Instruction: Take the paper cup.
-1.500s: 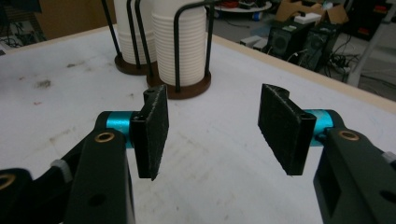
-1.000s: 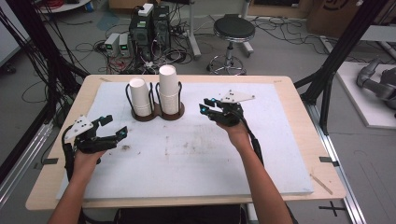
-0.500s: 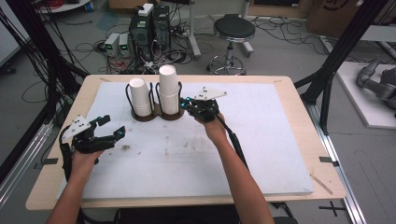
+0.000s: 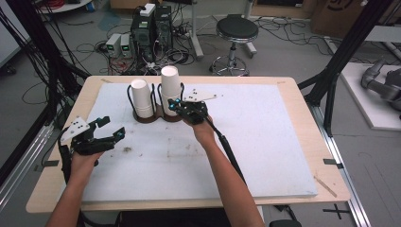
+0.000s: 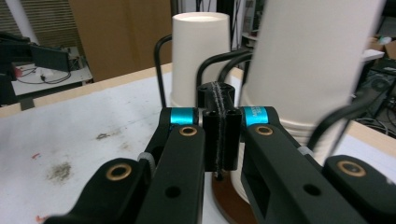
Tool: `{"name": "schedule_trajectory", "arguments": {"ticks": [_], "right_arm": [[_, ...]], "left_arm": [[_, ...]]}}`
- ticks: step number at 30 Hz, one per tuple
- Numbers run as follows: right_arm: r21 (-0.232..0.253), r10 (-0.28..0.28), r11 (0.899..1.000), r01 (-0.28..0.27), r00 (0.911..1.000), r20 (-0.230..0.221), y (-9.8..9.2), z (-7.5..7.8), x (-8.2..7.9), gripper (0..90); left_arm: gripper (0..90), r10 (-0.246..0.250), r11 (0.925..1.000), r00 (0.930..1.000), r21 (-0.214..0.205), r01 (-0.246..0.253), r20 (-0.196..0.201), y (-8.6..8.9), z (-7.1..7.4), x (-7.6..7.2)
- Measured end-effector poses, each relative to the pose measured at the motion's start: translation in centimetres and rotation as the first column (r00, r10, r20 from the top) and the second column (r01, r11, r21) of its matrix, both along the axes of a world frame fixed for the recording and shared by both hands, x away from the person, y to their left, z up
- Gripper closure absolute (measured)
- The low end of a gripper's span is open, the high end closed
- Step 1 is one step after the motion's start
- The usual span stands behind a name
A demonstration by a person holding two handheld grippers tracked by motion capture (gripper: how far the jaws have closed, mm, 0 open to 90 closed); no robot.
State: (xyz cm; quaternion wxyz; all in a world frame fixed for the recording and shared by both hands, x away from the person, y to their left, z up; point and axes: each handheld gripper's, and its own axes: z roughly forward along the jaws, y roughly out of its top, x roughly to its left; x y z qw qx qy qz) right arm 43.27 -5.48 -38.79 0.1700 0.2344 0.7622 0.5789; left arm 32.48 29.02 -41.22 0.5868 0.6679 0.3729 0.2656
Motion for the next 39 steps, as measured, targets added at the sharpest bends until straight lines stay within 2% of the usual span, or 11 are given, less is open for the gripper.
{"name": "schedule_trajectory", "arguments": {"ticks": [3, 7, 11, 12, 17, 25, 30, 33, 36, 39], "right_arm": [[0.010, 0.005, 1.000, -0.005, 0.9998, 0.018, 1.3, -0.1, -0.4, 90.0], [0.024, 0.015, 1.000, -0.015, 0.9998, 0.010, 2.0, -0.1, -0.5, 90.0], [-0.009, 0.018, 1.000, -0.018, 0.9996, 0.021, 3.0, -0.4, -0.6, 90.0], [-0.024, 0.001, 1.000, 0.000, 0.9994, 0.033, 3.5, -0.7, -0.5, 90.0], [-0.020, -0.014, 1.000, 0.014, 0.9999, 0.002, 4.7, -1.7, 0.0, 90.0], [-0.026, -0.022, 0.999, 0.021, 0.9995, -0.023, 6.8, -3.1, 0.5, 90.0], [-0.052, -0.042, 0.998, 0.040, 0.9982, -0.042, 7.8, -4.2, 0.9, 90.0], [-0.060, -0.060, 0.997, 0.056, 0.9958, -0.069, 8.2, -4.7, 1.1, 90.0], [-0.069, -0.071, 0.995, 0.066, 0.9945, -0.077, 8.6, -4.9, 1.3, 90.0], [-0.077, -0.070, 0.995, 0.064, 0.9947, -0.076, 8.9, -5.0, 1.4, 90.0]], "left_arm": [[18.4, 0.004, 1.0000, 1.0000, 0.009, -0.004, -0.001, 0.1, 0.0, 0.0], [18.4, 0.007, 0.9999, 1.0000, 0.008, -0.007, -0.001, 0.1, 0.0, 0.0], [18.5, 0.012, 0.9999, 0.9999, 0.008, -0.012, -0.003, 0.2, 0.0, 0.0], [18.4, 0.012, 0.9999, 0.9999, 0.009, -0.012, -0.003, 0.3, 0.0, 0.0], [18.5, 0.018, 0.9998, 0.9998, 0.008, -0.018, -0.001, 0.3, 0.0, 0.1], [18.5, 0.023, 0.9997, 0.9997, -0.001, -0.023, 0.008, 0.6, 0.5, 0.6], [18.5, 0.025, 0.9996, 0.9997, 0.011, -0.025, 0.000, 0.7, 1.1, 1.6], [18.5, 0.024, 0.9997, 0.9997, 0.007, -0.024, -0.001, 0.8, 1.8, 2.4], [18.5, 0.027, 0.9996, 0.9996, 0.001, -0.027, 0.008, 0.8, 2.5, 3.2], [18.5, 0.019, 0.9997, 0.9998, 0.013, -0.019, 0.010, 0.7, 3.1, 4.1]]}}
